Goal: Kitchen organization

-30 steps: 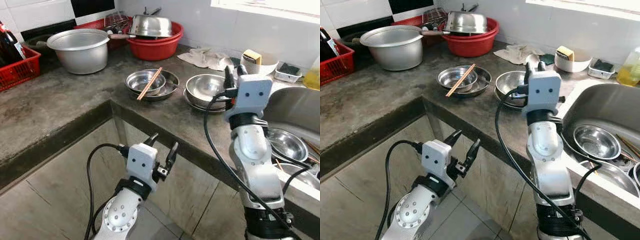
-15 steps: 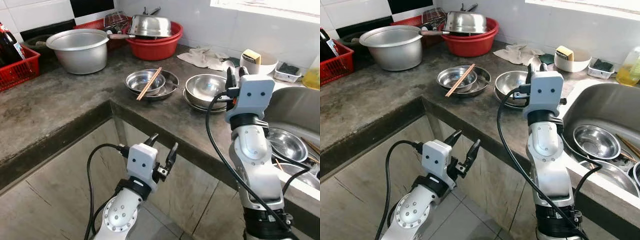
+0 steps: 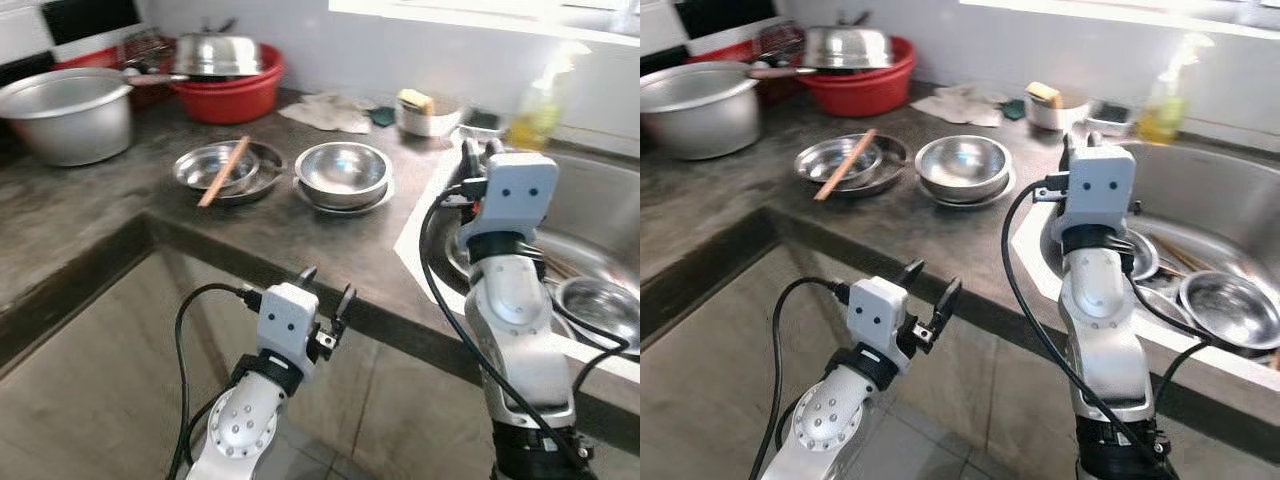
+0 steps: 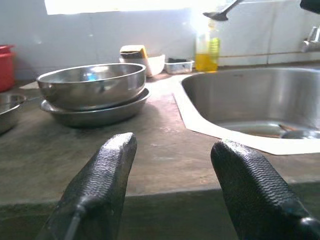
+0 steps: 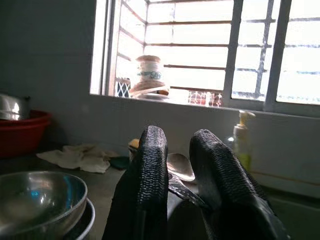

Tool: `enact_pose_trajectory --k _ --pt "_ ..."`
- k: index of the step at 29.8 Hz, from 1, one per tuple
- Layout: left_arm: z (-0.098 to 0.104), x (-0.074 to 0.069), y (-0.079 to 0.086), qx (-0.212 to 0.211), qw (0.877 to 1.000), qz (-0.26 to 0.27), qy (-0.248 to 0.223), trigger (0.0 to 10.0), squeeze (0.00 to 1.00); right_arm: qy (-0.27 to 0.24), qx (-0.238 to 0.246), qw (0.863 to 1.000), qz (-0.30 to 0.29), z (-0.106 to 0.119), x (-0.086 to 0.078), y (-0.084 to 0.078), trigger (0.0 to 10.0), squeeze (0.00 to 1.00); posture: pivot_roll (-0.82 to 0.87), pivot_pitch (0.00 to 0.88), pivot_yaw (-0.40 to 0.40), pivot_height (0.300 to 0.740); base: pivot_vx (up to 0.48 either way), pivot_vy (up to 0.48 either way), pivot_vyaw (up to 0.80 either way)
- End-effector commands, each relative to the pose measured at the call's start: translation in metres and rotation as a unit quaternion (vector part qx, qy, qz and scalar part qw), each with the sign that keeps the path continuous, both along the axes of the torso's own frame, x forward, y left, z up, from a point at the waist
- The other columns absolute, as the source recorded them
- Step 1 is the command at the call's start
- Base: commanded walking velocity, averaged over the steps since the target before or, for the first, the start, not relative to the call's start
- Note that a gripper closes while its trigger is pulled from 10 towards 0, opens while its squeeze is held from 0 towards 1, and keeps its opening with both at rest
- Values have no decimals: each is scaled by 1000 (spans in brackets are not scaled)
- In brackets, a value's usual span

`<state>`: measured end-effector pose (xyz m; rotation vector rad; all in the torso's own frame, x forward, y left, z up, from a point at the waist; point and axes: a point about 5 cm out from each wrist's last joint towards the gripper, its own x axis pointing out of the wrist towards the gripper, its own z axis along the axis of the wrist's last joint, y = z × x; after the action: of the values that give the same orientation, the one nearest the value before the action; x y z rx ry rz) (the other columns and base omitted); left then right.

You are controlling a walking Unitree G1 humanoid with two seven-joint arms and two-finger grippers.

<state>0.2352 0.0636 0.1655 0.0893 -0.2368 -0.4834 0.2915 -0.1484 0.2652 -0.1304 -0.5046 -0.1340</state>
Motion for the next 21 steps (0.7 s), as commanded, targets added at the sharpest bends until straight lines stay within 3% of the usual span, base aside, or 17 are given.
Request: enact_pose_trajectory --k 1,6,9,14,21 --pt "-3 -1 0 6 1000 0 3 10000 0 -2 -3 1000 0 2 -4 1 0 0 87 73 16 740 0 -424 -781" --pt "-4 1 1 -1 1000 9 9 10000 0 7 -10 1000 1 0 -4 0 0 0 87 73 15 740 184 -386 -781" --pt "-4 2 2 -2 1000 11 8 10000 0 20 -13 1000 3 -3 -2 1 0 0 86 71 15 740 0 0 -658" --pt "-6 2 3 20 1000 15 3 10000 0 30 -18 999 13 -6 0 6 0 0 87 73 16 740 0 -197 0" --pt "-7 2 3 13 1000 17 9 10000 0 42 -21 999 17 -8 4 7 0 0 89 77 10 740 159 -399 0"
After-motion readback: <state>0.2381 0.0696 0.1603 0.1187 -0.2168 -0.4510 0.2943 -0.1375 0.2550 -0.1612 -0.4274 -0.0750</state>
